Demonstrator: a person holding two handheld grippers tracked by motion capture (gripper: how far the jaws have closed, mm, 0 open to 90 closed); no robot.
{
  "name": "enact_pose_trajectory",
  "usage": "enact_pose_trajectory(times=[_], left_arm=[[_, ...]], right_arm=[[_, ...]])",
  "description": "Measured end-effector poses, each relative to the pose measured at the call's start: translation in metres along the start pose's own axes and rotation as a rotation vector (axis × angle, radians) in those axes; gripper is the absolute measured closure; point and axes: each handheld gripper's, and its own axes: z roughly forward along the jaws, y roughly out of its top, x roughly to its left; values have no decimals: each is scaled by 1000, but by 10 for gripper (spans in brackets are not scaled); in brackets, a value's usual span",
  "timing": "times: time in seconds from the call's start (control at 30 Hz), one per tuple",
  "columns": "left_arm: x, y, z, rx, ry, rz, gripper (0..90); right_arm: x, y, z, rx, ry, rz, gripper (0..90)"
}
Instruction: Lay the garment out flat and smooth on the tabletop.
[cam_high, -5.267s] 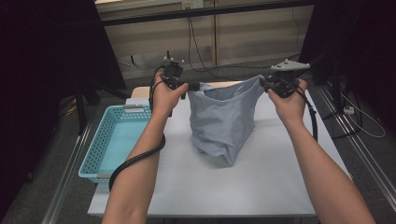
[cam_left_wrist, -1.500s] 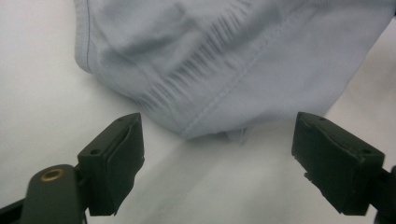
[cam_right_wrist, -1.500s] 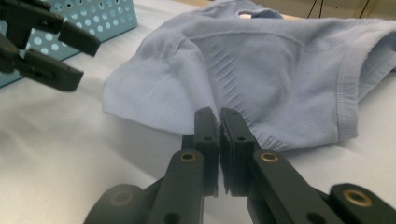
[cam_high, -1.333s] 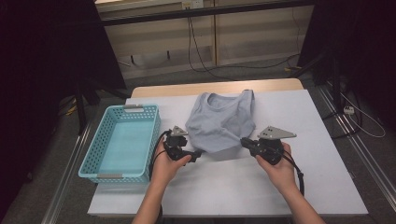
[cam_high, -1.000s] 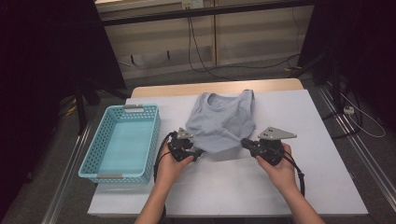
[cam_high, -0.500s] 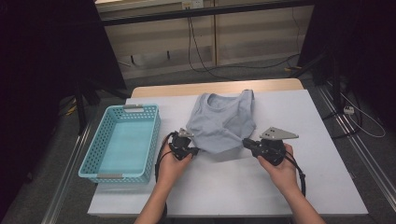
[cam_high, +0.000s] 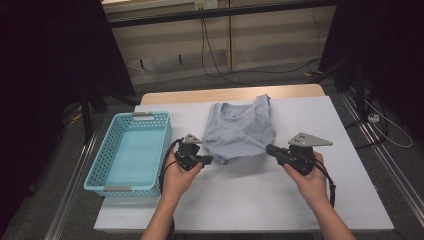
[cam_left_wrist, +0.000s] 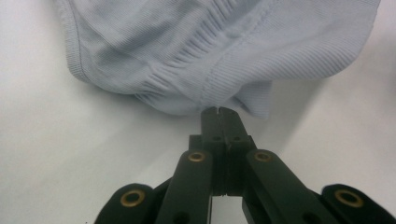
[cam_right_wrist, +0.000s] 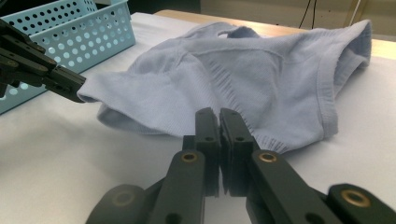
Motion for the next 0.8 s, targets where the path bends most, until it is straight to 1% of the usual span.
enact_pose_trajectory(times=[0.07, 0.1, 0.2, 0.33, 0.37, 0.4, 0.43, 0.47, 0.53, 0.57, 0.6, 0.63, 0.67, 0.7, 0.73, 0.8], left_arm=[[2, 1, -4, -5, 6, 4, 900], [2, 1, -6, -15, 11, -3, 900], [4, 0, -7, -3, 5, -1, 900], [-1, -4, 5, 4, 10, 41, 891], [-1, -5, 10, 30, -11, 31, 855], [-2, -6, 13, 53, -24, 29, 843], [-3, -8, 16, 71, -10, 49, 830], [-4, -9, 19, 83, -13, 54, 813], [-5, -10, 23, 72, 5, 57, 742], [-6, -10, 24, 78, 2, 59, 710], [-7, -10, 27, 70, 1, 55, 689], [-7, -10, 29, 67, -2, 63, 659], [-8, -11, 32, 63, 8, 66, 640], [-9, -11, 34, 60, 18, 83, 616], [-10, -11, 36, 50, 24, 83, 563], [-10, -10, 41, 44, 46, 98, 507]], right_arm=[[-1, 0, 0, 3, -6, 3, 879], [-2, -1, 1, 6, -4, 3, 878], [0, -5, 6, 21, 3, 7, 878], [2, -6, 10, 27, 9, -2, 878], [2, -5, 10, 26, 6, 1, 878], [2, -5, 9, 27, 5, 3, 877], [1, -5, 9, 28, 4, 6, 878], [1, -5, 8, 28, 2, 5, 878], [0, -5, 7, 24, 1, 12, 878], [0, -5, 7, 22, 0, 11, 878], [-1, -5, 7, 19, 1, 11, 878], [-1, -4, 7, 18, 1, 10, 878], [-1, -4, 8, 17, 0, 10, 878], [-1, -4, 8, 16, -1, 11, 878], [-1, -4, 8, 15, -2, 13, 878], [-1, -4, 8, 16, -4, 15, 879]])
